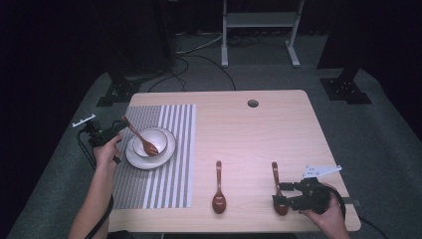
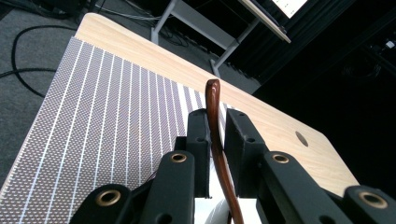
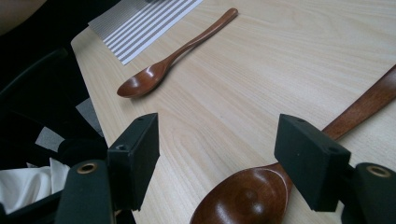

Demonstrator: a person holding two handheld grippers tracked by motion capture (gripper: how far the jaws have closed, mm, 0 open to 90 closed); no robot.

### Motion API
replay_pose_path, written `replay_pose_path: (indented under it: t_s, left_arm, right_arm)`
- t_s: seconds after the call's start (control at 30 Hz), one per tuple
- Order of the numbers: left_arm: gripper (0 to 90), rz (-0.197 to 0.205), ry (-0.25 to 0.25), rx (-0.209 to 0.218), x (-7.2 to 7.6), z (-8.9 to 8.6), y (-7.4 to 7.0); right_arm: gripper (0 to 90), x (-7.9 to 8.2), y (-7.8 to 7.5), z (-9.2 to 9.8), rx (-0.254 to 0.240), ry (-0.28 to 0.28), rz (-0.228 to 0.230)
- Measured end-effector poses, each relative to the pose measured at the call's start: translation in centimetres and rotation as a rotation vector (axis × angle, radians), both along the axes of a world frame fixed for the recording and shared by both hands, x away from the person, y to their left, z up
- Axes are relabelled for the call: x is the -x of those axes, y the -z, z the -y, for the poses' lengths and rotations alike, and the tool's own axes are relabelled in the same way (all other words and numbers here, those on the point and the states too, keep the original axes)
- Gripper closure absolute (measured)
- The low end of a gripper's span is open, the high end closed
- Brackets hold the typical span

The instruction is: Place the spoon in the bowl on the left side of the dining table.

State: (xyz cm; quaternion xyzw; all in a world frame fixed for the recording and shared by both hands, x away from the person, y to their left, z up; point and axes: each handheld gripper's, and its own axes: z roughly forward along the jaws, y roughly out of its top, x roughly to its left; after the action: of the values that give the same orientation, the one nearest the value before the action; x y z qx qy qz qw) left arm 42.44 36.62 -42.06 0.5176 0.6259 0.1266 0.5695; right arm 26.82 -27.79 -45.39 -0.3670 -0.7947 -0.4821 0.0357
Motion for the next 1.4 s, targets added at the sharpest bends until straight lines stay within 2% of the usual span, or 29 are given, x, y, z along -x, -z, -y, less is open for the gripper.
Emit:
replay_pose_path:
  t_s: [0.2, 0.43, 0.67, 0.83, 0.9, 1.0, 1.13, 1.4]
  left_arm:
    - [72.6, -0.009, 0.018, -0.012, 0.3, 0.1, 0.0]
    - [67.4, -0.019, 0.021, -0.039, 0.8, 0.1, 0.0]
    - [64.4, -0.013, 0.037, -0.07, 1.7, 0.0, -0.2]
    - [59.5, -0.012, 0.041, -0.092, 2.4, -0.2, -0.2]
    - [56.2, -0.018, 0.043, -0.089, 2.8, -0.2, -0.1]
    - [54.0, -0.01, 0.056, -0.109, 3.4, -0.1, -0.1]
    - [49.9, 0.002, 0.074, -0.113, 3.9, 0.2, -0.4]
    - [40.6, -0.001, 0.101, -0.139, 4.7, 1.2, -0.9]
  right_arm:
    - [29.6, 0.0, -0.1, 0.2, -0.004, 0.004, 0.002]
    - [29.5, 0.1, -0.2, 1.1, -0.005, 0.043, 0.007]
    - [28.8, 0.1, -0.5, 1.7, -0.012, 0.08, 0.027]
    - [28.4, 0.1, -0.6, 1.8, -0.012, 0.091, 0.026]
    - [28.4, 0.2, -0.7, 1.9, -0.012, 0.095, 0.032]
    - [28.4, 0.4, -0.9, 1.9, -0.015, 0.105, 0.039]
    - [28.1, 0.5, -0.9, 2.1, -0.018, 0.112, 0.037]
    - [28.2, 0.3, -0.7, 2.6, -0.022, 0.125, 0.027]
